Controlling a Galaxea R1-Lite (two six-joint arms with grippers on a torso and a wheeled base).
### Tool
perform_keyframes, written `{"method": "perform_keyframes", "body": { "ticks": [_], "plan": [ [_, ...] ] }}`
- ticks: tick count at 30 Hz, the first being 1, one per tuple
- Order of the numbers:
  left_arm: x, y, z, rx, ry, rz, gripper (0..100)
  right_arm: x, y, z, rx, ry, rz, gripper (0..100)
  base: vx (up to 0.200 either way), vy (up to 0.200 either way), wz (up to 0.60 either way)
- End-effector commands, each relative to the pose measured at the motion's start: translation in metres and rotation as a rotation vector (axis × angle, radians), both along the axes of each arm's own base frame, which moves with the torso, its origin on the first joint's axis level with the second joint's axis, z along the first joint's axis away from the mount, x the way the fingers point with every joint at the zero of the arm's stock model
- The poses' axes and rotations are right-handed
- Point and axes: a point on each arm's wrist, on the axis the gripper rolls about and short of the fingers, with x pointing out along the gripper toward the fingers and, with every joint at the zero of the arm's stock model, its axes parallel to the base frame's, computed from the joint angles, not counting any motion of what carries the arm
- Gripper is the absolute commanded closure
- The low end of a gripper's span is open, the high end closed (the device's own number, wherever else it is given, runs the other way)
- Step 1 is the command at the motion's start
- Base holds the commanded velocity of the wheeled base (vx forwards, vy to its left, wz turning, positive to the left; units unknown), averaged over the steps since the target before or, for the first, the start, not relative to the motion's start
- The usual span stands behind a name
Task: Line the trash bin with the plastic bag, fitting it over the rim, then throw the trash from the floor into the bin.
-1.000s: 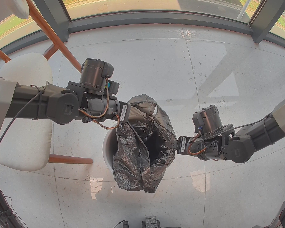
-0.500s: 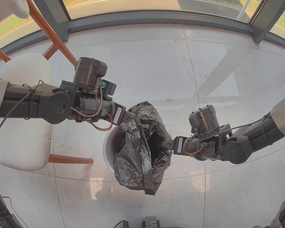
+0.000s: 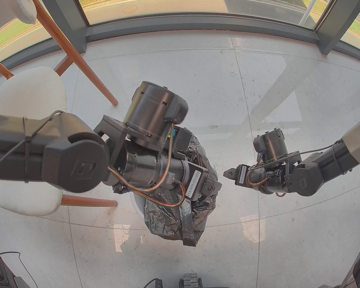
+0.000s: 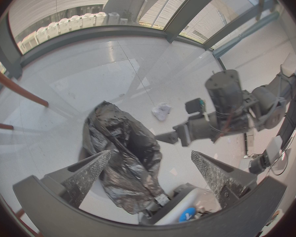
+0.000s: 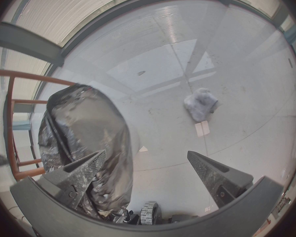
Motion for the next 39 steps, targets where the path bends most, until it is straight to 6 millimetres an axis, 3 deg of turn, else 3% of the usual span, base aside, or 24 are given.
{"method": "perform_keyframes", "body": {
  "ticks": [1, 6, 17, 23, 35, 39],
  "plan": [
    [-0.007, -0.006, -0.021, 0.052, 0.052, -0.022, 0, 0.015, -0.029, 0.002, 0.008, -0.005, -0.083, 0, 0.0, 0.0, 0.0],
    [0.003, -0.013, -0.044, 0.106, 0.08, 0.012, 0, 0.024, -0.057, 0.012, 0.024, -0.03, -0.163, 0, 0.0, 0.0, 0.0],
    [0.036, -0.044, -0.081, 0.143, 0.092, 0.174, 0, 0.019, -0.054, 0.023, 0.04, -0.055, -0.145, 0, 0.0, 0.0, 0.0],
    [0.045, -0.034, -0.106, 0.207, 0.132, 0.228, 0, 0.019, -0.054, 0.023, 0.051, -0.077, -0.147, 0, 0.0, 0.0, 0.0],
    [0.069, -0.016, -0.114, 0.23, 0.121, 0.32, 0, 0.019, -0.054, 0.019, 0.086, -0.166, -0.143, 0, 0.0, 0.0, 0.0],
    [0.077, -0.022, -0.116, 0.198, 0.086, 0.327, 0, 0.019, -0.052, 0.02, 0.089, -0.168, -0.137, 0, 0.0, 0.0, 0.0]
  ]
}}
